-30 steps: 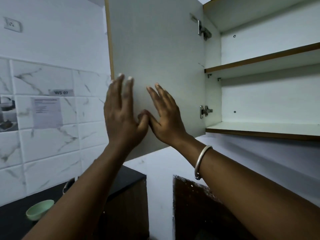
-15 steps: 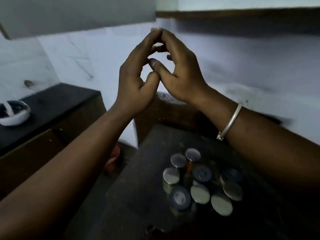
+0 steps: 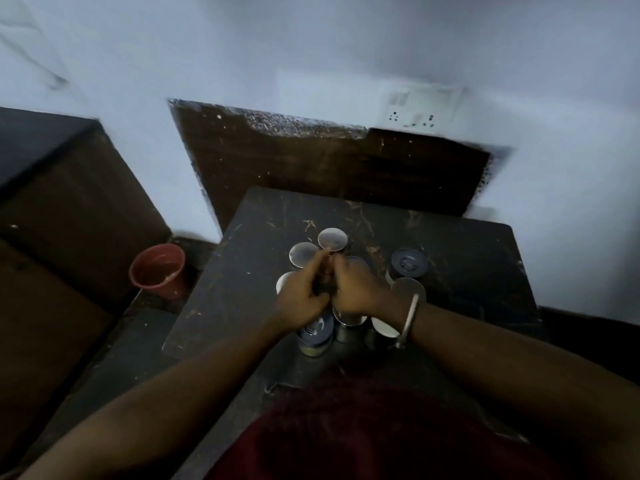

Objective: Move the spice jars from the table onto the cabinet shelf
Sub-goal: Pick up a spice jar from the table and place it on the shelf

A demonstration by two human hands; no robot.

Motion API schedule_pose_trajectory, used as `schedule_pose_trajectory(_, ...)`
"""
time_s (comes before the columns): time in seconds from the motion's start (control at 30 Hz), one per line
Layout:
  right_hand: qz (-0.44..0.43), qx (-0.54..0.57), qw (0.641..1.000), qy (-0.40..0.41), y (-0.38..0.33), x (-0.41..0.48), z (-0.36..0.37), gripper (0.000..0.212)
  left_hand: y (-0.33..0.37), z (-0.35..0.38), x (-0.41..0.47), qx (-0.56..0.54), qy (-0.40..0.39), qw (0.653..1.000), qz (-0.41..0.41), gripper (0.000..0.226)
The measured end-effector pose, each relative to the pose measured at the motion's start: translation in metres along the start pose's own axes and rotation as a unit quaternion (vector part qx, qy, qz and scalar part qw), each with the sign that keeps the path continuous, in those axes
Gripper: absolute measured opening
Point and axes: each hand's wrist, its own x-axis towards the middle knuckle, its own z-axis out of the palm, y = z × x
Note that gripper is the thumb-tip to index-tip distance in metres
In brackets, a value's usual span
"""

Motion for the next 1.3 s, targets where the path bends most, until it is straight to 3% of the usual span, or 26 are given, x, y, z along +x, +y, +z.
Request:
schedule_pose_trajectory(0.07,0.053,-0.077,0.993,-0.066,0.016,-0.001,0.023,0.090,-0.016,0.017,-0.006,0.053,-0.053,0.997,-0.007,0.079)
schedule_pose_trajectory(0.17,0.064,-0.133,0.985,-0.091,0.034,-0.001,0.052,0.103,-0.029,0.033,-0.010,0.133,-0.093,0.987,0.005,0.075)
schedule_pose_trajectory(0.23,0.063,-0.142,0.985,-0.076,0.042,0.000,0.063,0.098,-0.033,0.038,-0.009,0.185,-0.098,0.978,0.003,0.080)
schedule_pose_trajectory(0.33,0.043,-0.151,0.987,-0.044,0.051,0.001,0.069,0.085,-0.036,0.040,-0.007,0.170,-0.074,0.983,0.006,0.073)
schedule_pose_trajectory(0.43,0.042,-0.105,0.993,-0.045,0.050,0.003,0.052,0.074,-0.032,0.035,-0.003,0.090,-0.059,0.994,-0.018,0.064)
schedule_pose_trajectory(0.53,0.042,0.008,0.999,-0.009,0.045,0.007,0.010,0.058,-0.022,0.023,0.004,-0.023,-0.043,0.997,-0.062,0.062)
schedule_pose_trajectory(0.67,0.014,0.127,0.992,-0.002,0.034,0.003,-0.070,0.090,0.013,-0.004,0.025,-0.221,-0.023,0.967,-0.124,0.048)
schedule_pose_trajectory(0.73,-0.001,0.177,0.984,-0.010,0.028,-0.003,-0.108,0.094,0.037,-0.021,0.040,-0.288,-0.034,0.949,-0.126,0.034)
schedule_pose_trajectory(0.9,-0.085,0.386,0.919,0.003,0.014,-0.025,-0.174,0.083,0.096,-0.052,0.062,-0.397,-0.120,0.907,-0.078,0.044)
schedule_pose_trajectory(1.07,-0.169,0.639,0.750,0.001,0.004,-0.041,-0.192,0.069,0.143,-0.055,0.072,-0.516,-0.141,0.845,-0.019,0.085)
schedule_pose_trajectory(1.13,-0.185,0.682,0.706,0.049,-0.005,-0.042,-0.189,0.062,0.155,-0.053,0.075,-0.566,-0.120,0.816,-0.020,0.094)
schedule_pose_trajectory(1.2,-0.173,0.673,0.705,0.140,-0.015,-0.045,-0.184,0.053,0.164,-0.052,0.077,-0.595,-0.103,0.797,-0.027,0.103)
schedule_pose_trajectory(1.23,-0.156,0.648,0.719,0.196,-0.020,-0.048,-0.180,0.052,0.169,-0.052,0.078,-0.593,-0.091,0.800,-0.019,0.097)
schedule_pose_trajectory(1.3,-0.121,0.584,0.743,0.305,-0.027,-0.058,-0.172,0.057,0.178,-0.051,0.082,-0.522,-0.032,0.852,0.002,0.067)
